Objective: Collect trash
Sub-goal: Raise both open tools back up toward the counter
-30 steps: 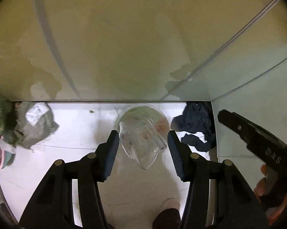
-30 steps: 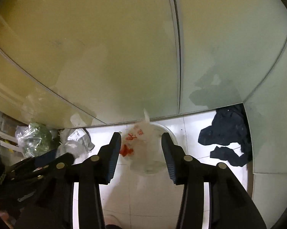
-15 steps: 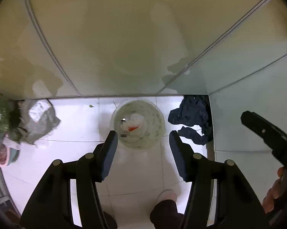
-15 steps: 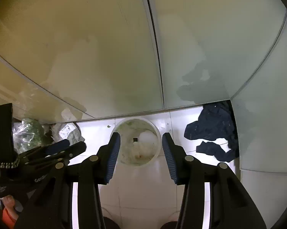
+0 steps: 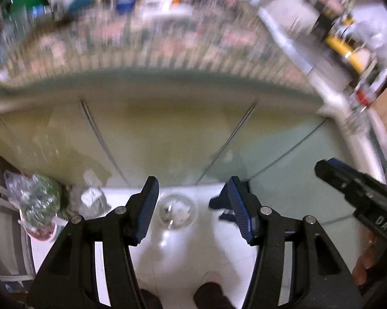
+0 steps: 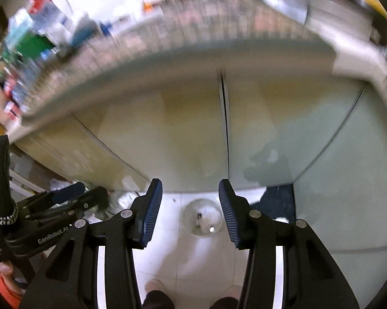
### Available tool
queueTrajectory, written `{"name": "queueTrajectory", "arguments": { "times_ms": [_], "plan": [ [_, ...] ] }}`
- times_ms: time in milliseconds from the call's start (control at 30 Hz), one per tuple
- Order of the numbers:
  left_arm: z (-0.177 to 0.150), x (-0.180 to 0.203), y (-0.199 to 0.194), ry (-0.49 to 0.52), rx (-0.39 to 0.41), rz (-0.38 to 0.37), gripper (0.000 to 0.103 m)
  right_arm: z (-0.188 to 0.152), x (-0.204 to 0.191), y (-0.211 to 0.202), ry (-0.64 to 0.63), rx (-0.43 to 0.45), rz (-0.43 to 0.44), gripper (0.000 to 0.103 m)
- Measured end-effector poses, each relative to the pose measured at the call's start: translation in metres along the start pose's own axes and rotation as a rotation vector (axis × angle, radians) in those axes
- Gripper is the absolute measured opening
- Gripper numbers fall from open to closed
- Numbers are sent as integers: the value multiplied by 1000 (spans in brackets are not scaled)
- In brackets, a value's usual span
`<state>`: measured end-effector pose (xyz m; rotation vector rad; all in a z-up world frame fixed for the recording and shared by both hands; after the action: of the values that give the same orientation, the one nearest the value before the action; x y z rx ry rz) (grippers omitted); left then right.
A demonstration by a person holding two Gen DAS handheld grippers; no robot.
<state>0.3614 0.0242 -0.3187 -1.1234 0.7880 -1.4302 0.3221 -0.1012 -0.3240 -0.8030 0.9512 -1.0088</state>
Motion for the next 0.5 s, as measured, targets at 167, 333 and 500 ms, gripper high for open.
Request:
{"name": "queueTrajectory", "arguments": {
  "times_ms": [167,333,500],
  "plan": [
    [16,33,-94,-17,139,-12,60,20,-10,-95,-33,97,31,42],
    [26,61,-159,-42,270,4,63,37,-9,-167,-85,217,31,42],
    [38,74,-194,-34,345,16,69,58,-14,-203,-153,287,26,47]
  ]
}}
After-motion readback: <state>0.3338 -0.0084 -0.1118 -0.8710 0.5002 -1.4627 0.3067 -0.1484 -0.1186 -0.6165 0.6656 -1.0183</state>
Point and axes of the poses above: each gripper's, at about its wrist camera, not at the fingertips, and y roughly the way its jaws point, x to its right, z to its top, the point moved 4 cm from there along y, roughly the way its jaws point, and after that the axes turned 12 degrees about -x, right-handed, at the moved point
